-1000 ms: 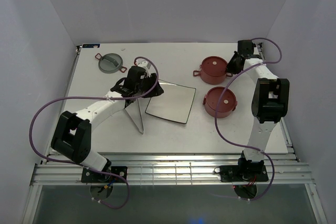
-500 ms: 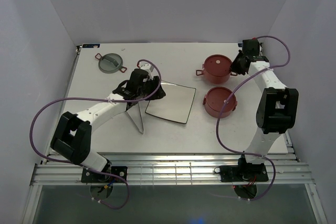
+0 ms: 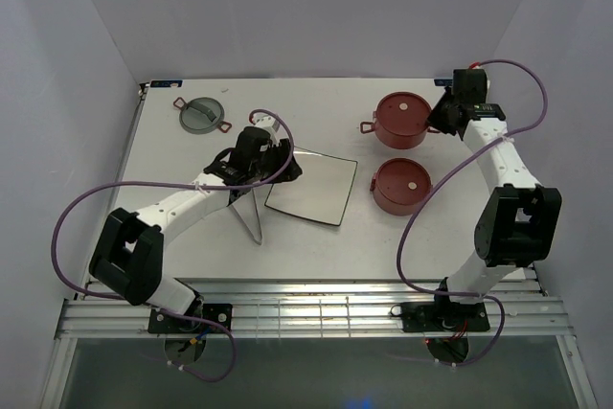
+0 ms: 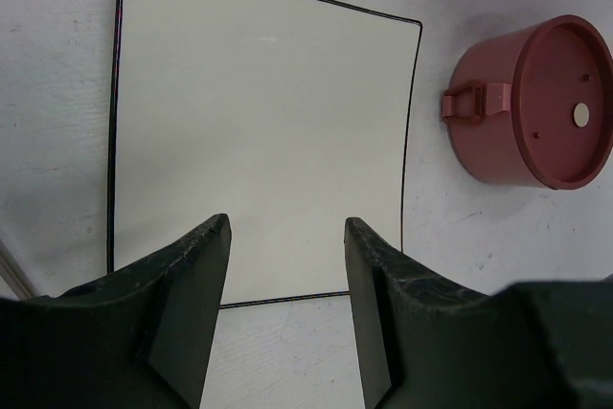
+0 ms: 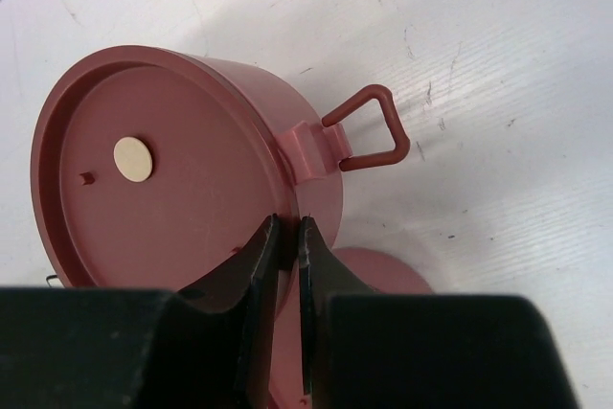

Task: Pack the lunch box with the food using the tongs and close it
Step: Pick up the packing box from the center of the board, then place the packing box into the packing box.

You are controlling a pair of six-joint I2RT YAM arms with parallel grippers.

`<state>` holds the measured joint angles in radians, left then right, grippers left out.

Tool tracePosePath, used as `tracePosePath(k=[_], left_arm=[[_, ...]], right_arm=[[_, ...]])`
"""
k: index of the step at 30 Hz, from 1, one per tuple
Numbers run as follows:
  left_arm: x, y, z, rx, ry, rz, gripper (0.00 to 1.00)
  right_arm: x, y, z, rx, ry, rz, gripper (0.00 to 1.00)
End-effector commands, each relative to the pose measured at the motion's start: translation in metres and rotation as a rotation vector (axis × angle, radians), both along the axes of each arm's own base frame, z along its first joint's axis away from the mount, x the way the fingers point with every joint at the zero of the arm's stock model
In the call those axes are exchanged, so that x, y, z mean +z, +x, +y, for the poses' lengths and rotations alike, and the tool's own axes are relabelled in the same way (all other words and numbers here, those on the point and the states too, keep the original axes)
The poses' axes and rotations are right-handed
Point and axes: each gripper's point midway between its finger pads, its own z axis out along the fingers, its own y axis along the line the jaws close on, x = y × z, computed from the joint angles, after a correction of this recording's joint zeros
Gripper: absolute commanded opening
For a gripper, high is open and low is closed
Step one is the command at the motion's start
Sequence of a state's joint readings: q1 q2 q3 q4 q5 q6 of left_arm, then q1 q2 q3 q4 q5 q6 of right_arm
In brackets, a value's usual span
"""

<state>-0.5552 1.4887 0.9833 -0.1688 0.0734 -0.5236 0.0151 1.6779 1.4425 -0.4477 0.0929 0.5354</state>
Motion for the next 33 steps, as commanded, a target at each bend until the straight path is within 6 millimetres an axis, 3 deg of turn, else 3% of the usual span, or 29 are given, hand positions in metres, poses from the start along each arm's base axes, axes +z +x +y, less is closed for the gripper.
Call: tracePosePath(k=[1,4,5,6,8,9,15,16,17,23,33], left_arm=[[0.026,-0.003,-0.002,-0.009,-0.032,-0.079,0.61],[0.030,-0.005,-0.004,-0.016,-0.041,-0.090,0.61],[0.032,-0.005,-0.005,-0.019,-0.047,-0.093,0.62],[0.033,-0.006,-0.006,-0.022,-0.053,-0.093,0.61],[0.040,-0.007,-0.009,-0.035,-0.071,-0.097,0.61],[0.044,-0.008,-0.011,-0.040,-0.083,-0.100,0.61],[0.060,-0.020,-0.012,-0.061,-0.127,-0.118,0.62],[0.066,-0.024,-0.013,-0.070,-0.136,-0.130,0.62],[0.067,-0.025,-0.013,-0.069,-0.138,-0.134,0.62],[0.068,-0.034,-0.017,-0.091,-0.147,-0.127,0.62],[0.068,-0.039,-0.015,-0.092,-0.150,-0.132,0.62]], right_arm=[[0.059,-0.005,0.000,-0.011,0.019,-0.157,0.08],[0.065,-0.023,-0.001,-0.021,0.028,-0.159,0.08],[0.058,-0.031,0.000,-0.024,0.030,-0.142,0.08],[0.068,-0.039,0.000,-0.026,0.034,-0.169,0.08],[0.065,-0.052,-0.003,-0.044,0.035,-0.152,0.08],[0.072,-0.061,-0.004,-0.051,0.033,-0.167,0.08],[0.057,-0.105,0.001,-0.081,0.056,-0.160,0.08],[0.042,-0.113,0.000,-0.088,0.057,-0.134,0.08],[0.046,-0.119,0.000,-0.095,0.066,-0.154,0.08],[0.011,-0.141,0.010,-0.096,0.094,-0.098,0.08],[0.003,-0.144,0.005,-0.165,0.101,-0.142,0.08]])
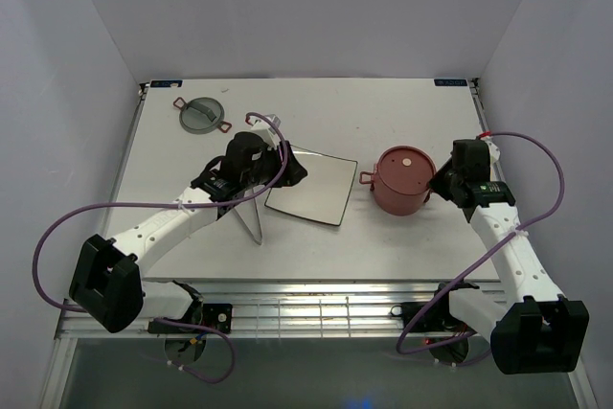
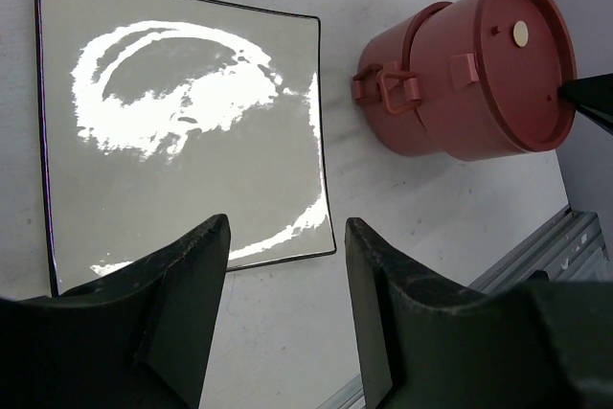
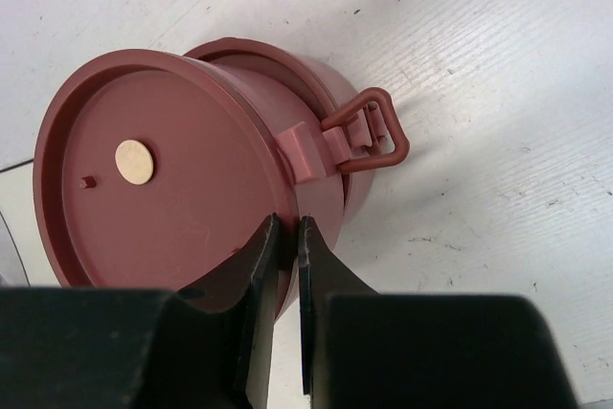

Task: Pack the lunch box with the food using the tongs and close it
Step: Place the packing box into the packing box.

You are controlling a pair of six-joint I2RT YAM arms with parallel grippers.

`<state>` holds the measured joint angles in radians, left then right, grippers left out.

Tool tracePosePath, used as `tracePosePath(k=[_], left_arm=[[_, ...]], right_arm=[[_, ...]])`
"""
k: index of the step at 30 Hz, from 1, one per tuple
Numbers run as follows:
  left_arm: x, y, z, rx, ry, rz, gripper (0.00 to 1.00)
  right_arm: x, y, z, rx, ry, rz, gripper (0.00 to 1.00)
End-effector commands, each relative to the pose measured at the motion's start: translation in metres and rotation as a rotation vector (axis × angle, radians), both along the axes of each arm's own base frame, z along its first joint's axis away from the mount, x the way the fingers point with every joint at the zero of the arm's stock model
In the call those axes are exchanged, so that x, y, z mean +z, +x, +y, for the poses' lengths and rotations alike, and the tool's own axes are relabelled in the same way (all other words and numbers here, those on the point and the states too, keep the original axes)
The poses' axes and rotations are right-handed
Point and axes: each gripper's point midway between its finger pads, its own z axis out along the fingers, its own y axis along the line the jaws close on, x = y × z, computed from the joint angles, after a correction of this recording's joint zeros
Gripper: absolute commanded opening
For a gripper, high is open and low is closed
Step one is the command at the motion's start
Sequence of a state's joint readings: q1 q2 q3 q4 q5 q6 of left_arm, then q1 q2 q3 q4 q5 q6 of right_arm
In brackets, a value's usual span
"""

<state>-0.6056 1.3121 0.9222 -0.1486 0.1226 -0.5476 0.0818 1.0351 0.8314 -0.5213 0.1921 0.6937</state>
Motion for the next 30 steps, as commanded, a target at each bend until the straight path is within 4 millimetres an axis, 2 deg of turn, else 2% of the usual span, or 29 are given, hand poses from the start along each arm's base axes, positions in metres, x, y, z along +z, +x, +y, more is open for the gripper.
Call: tracePosePath(k=[1,8,22,24,26,28,30], left_arm=[[0.021,-0.005,-0.002,-0.013,-0.041,-0.046,0.62],[0.023,-0.006,-0.005,-0.021,-0.046,-0.047,0.62],[0.023,-0.009,-0.007,-0.033,-0.052,-0.051,0.62],[0.024,-0.009,-0.007,-0.031,-0.053,-0.054,0.62],[0.026,-0.009,-0.007,-0.031,-0.057,-0.058,0.62],[0.029,-0.009,-0.007,-0.031,-0.058,-0.065,0.62],[0.033,-0.008,-0.007,-0.027,-0.063,-0.069,0.62]], right_arm=[[0.035,0.025,-0.001,-0.064,0.042,-0.173,0.08],[0.035,0.029,-0.005,-0.103,0.042,-0.181,0.08],[0.022,0.027,0.007,-0.102,0.069,-0.170,0.08],[0.020,0.026,0.007,-0.108,0.069,-0.161,0.11],[0.021,0.026,0.007,-0.113,0.076,-0.168,0.20],[0.028,0.026,0.007,-0.117,0.083,-0.185,0.28],[0.033,0.026,0.005,-0.124,0.074,-0.183,0.31]])
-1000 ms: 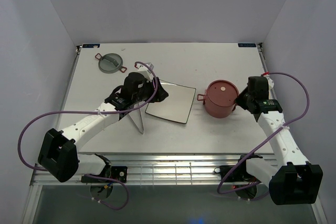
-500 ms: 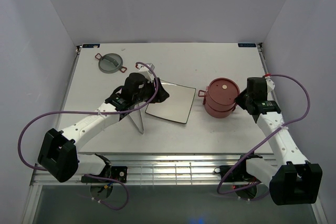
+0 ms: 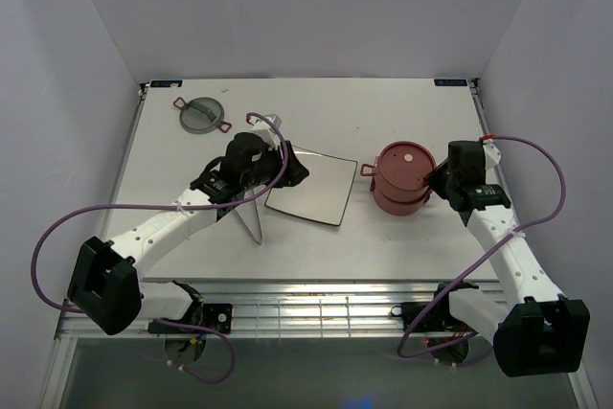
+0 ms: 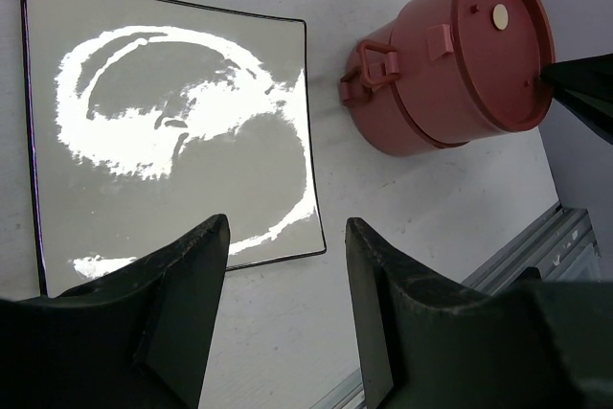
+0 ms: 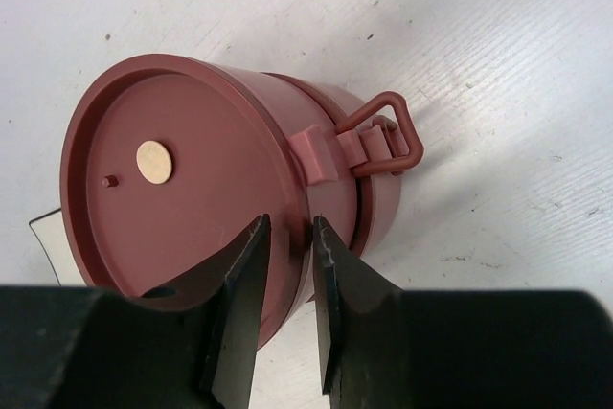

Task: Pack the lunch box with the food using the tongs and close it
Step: Place the packing box into the packing box.

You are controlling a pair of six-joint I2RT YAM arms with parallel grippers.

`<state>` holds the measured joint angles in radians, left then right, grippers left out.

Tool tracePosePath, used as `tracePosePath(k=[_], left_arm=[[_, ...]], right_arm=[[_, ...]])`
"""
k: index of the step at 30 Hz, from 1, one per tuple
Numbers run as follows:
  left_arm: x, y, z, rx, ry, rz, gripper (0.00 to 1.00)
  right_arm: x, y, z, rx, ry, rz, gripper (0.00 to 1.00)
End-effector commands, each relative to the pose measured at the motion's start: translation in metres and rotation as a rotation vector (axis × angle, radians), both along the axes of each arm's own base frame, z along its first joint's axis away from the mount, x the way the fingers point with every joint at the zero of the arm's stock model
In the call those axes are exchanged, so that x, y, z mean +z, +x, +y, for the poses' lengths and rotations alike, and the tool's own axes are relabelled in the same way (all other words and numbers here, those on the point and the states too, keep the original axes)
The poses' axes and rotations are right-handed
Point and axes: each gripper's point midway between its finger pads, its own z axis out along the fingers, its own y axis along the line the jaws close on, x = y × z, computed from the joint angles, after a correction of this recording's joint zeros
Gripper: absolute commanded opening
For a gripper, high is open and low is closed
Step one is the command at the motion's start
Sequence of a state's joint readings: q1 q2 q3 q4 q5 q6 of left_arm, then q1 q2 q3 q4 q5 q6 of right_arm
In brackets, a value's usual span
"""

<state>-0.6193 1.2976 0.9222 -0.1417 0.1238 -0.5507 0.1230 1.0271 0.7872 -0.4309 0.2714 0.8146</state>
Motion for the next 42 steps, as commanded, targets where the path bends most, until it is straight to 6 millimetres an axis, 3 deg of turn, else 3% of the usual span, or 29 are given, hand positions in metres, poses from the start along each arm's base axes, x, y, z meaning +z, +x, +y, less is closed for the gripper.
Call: tracePosePath(k=[1,9,13,14,16,21,23,25,26,27,31,35,42], left_arm=[[0.026,-0.004,-0.003,-0.012,-0.049,-0.055,0.62],[0.032,0.001,-0.016,-0.056,-0.072,-0.053,0.62],[0.040,0.001,-0.039,-0.162,-0.108,-0.057,0.63],[0.048,0.003,-0.045,-0.183,-0.119,-0.069,0.63],[0.041,0.004,-0.057,-0.234,-0.114,-0.056,0.63],[0.037,0.007,-0.092,-0.360,-0.140,-0.036,0.64],[0.025,0.006,-0.104,-0.402,-0.135,-0.013,0.64],[0.026,0.008,-0.111,-0.418,-0.147,-0.036,0.64],[0.025,0.010,-0.115,-0.432,-0.157,-0.046,0.64],[0.027,0.013,-0.118,-0.436,-0.169,-0.062,0.64],[0.031,0.016,-0.137,-0.493,-0.217,-0.065,0.64],[0.024,0.019,-0.148,-0.519,-0.228,-0.051,0.63],[0.002,0.030,-0.149,-0.482,-0.185,-0.040,0.63]], right_arm=[[0.042,0.017,0.002,-0.028,0.029,-0.130,0.31],[0.072,0.013,-0.003,-0.037,0.017,-0.190,0.32],[0.095,0.017,0.002,0.048,-0.027,-0.277,0.47],[0.093,0.021,0.003,0.100,-0.078,-0.262,0.49],[0.107,0.031,0.004,0.156,-0.140,-0.279,0.54],[0.094,0.054,0.008,0.351,-0.273,-0.221,0.57],[0.085,0.060,0.011,0.403,-0.267,-0.199,0.57],[0.077,0.065,-0.003,0.407,-0.262,-0.174,0.57],[0.068,0.066,0.006,0.475,-0.208,-0.165,0.56],[0.064,0.069,-0.007,0.464,-0.197,-0.157,0.55],[0.046,0.073,-0.009,0.540,-0.211,-0.120,0.52],[0.031,0.073,-0.010,0.578,-0.212,-0.088,0.50],[0.017,0.074,-0.013,0.579,-0.211,-0.057,0.44]])
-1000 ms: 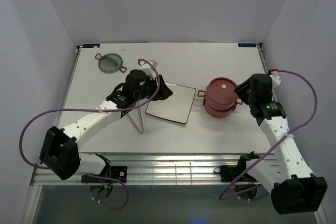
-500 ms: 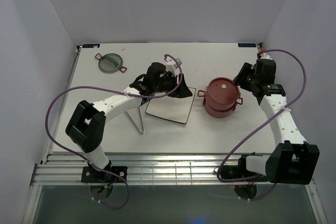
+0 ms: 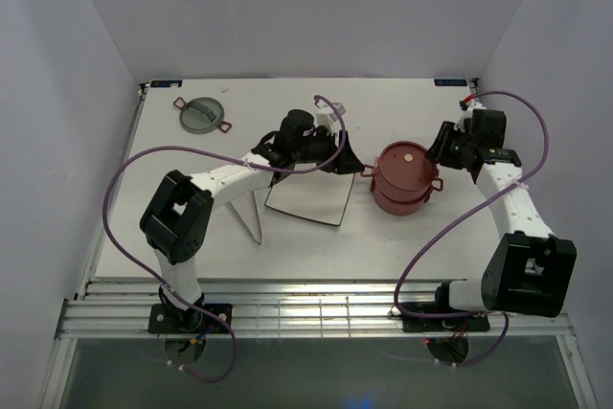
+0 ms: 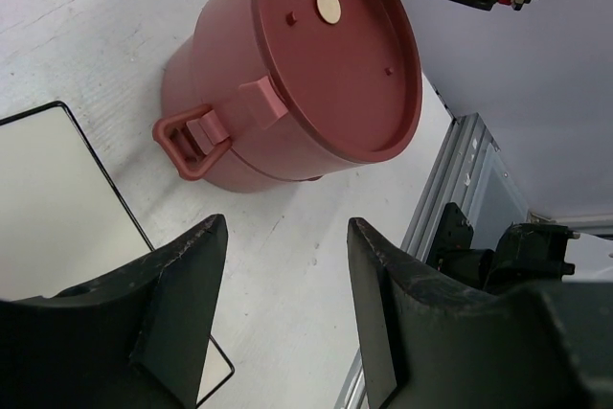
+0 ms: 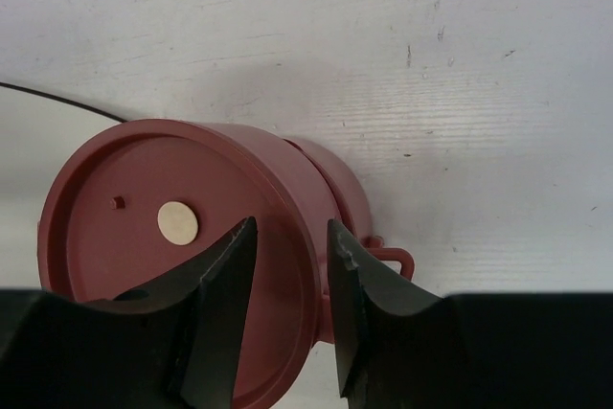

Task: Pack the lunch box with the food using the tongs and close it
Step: Place the packing box into the packing box.

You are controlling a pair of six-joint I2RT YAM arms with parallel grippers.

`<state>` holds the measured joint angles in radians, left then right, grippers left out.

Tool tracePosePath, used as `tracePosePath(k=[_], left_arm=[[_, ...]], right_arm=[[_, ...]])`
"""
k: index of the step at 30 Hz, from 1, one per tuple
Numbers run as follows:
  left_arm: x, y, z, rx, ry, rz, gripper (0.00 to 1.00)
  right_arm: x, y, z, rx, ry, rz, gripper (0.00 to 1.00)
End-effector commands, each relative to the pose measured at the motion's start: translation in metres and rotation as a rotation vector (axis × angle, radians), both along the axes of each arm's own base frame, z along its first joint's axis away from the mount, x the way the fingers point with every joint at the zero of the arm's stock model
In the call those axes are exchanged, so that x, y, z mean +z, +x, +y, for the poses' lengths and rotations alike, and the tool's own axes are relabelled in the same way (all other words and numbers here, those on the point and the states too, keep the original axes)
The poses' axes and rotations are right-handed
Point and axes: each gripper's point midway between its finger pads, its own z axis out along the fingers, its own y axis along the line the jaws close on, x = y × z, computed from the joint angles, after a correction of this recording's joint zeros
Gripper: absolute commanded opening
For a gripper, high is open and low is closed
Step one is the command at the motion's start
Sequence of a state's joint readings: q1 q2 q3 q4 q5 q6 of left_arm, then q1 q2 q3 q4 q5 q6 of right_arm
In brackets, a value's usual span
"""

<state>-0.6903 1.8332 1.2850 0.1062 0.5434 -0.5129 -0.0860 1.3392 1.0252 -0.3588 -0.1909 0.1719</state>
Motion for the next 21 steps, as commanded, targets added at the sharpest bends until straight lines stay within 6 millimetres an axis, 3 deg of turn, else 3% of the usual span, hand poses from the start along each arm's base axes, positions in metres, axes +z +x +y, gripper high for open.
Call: tracePosePath(k=[1,21], left_arm=[[0.014,0.005,-0.008,-0.012,-0.027,-0.052,0.63],[0.015,-0.003,0.014,0.045,0.002,-0.093,0.63]], right_arm=[[0.005,0.009,-0.002,0.026,-0.015,-0.034,0.41],[0.004,-0.007,-0.014,0.000,-0.085,-0.002,0.13]])
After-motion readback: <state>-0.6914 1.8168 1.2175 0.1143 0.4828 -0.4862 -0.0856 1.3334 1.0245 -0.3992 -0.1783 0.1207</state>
